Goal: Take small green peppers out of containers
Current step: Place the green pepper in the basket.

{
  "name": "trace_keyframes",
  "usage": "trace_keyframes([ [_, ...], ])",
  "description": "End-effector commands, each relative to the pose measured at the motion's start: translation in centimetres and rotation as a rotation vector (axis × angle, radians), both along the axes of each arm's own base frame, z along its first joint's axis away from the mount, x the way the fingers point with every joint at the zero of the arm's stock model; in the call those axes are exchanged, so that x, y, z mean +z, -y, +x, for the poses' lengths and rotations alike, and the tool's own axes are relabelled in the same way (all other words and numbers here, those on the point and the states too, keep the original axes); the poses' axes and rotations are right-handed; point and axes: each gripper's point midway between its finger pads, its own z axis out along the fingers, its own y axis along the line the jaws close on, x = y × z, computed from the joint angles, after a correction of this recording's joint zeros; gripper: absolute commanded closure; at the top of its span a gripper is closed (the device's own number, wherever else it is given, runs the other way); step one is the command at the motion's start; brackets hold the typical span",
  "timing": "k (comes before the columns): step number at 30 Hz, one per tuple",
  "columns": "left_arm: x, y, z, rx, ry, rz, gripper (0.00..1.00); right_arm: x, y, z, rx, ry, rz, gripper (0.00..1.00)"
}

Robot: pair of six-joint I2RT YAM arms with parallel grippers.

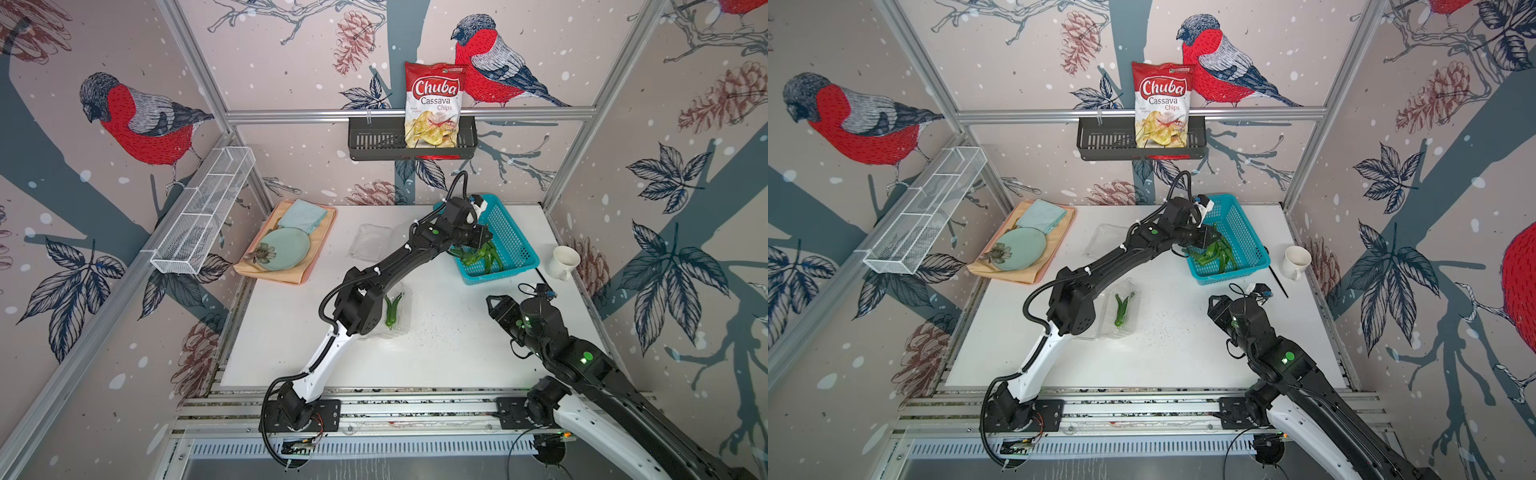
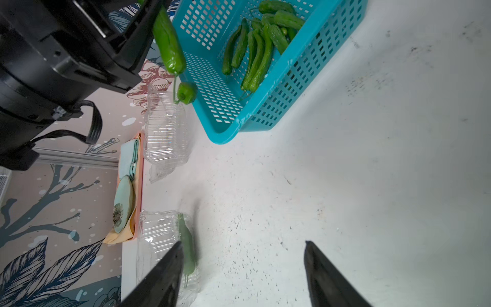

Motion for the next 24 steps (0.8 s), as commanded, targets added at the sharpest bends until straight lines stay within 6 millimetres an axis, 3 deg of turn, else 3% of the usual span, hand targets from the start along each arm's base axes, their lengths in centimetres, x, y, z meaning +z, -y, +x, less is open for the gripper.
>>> trace_keyframes([
  [1, -2.9, 0.4, 0.5, 0.037, -0.018, 0.037, 1.00, -0.4, 0.2, 0.0, -0.009, -0.007, -0.008, 0.30],
  [6, -5.3, 0.4, 0.7, 0.081, -0.036, 0.065, 1.00, -0.7, 0.1, 0.0, 0.004, -0.012, -0.020, 0.29],
  [7, -5.6, 0.2, 1.0, 0.098, -0.042, 0.076, 0.92, -0.6, 0.1, 0.0, 0.006, -0.011, -0.020, 0.29],
  [9, -5.9, -0.2, 1.3, 0.121, -0.041, 0.108, 0.67, -0.6, 0.0, 0.0, 0.009, -0.011, -0.022, 0.29],
  [10, -5.4, -0.4, 1.4, 0.128, -0.034, 0.118, 0.49, -0.5, 0.0, 0.0, 0.013, -0.007, -0.023, 0.29],
  [12, -3.9, -1.0, 1.3, 0.139, -0.020, 0.132, 0.14, -0.4, -0.2, 0.0, 0.029, -0.001, -0.033, 0.29],
  [13, -2.5, -1.4, 1.2, 0.147, -0.005, 0.131, 0.05, -0.2, -0.4, 0.1, 0.046, 0.002, -0.044, 0.29],
  [19, 5.8, -6.3, -0.4, 0.205, 0.014, 0.141, 0.04, 1.1, -2.9, 0.4, 0.169, 0.011, -0.117, 0.28],
  [24, 6.9, -13.3, -2.2, 0.296, -0.103, 0.200, 0.04, 2.4, -8.4, 0.7, 0.298, 0.028, -0.195, 0.28],
])
